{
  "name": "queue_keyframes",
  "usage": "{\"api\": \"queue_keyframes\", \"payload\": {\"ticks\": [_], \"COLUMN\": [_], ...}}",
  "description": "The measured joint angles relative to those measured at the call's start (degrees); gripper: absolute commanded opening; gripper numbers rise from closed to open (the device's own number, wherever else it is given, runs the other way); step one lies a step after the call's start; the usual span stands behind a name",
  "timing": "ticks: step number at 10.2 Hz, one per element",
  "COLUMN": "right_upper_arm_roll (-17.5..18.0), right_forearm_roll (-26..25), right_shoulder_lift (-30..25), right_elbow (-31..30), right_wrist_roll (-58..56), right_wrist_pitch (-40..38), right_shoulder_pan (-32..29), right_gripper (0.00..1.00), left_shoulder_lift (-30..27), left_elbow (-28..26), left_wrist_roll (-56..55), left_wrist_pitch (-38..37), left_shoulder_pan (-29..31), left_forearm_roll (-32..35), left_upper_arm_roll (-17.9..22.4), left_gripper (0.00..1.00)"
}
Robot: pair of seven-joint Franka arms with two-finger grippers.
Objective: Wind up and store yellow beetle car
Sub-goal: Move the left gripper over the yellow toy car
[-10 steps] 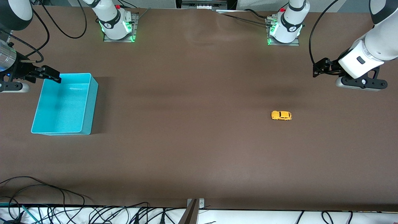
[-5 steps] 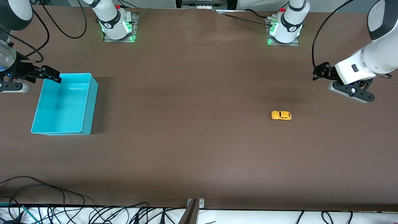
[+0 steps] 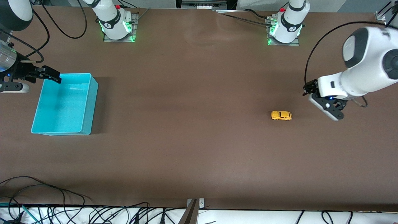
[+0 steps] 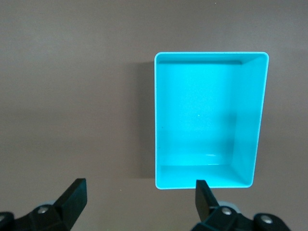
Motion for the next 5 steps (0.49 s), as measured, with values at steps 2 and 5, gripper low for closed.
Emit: {"api": "queue_keyframes", "payload": {"ticks": [2,5], "right_upper_arm_roll": [0.0,-0.02], "right_forearm_roll": [0.0,0.0], "right_shoulder_lift": [0.0,0.0], "right_elbow": [0.01,0.05], "right_wrist_roll": [0.0,0.0], "right_wrist_pitch": [0.01,0.01], "right_shoulder_pan": [0.0,-0.01], "right_gripper": [1.0,1.0], "left_shoulder_lift": [0.47,3.87], "left_elbow": [-7.08,-13.19], "left_wrist_roll": [4.41,13.85], "left_wrist_pitch": [8.78,18.51], "left_shoulder_pan": [-0.17,-0.24], "left_forearm_roll": [0.0,0.0], "left_upper_arm_roll": [-1.37,-2.82], "left_gripper": [1.0,1.0]}}
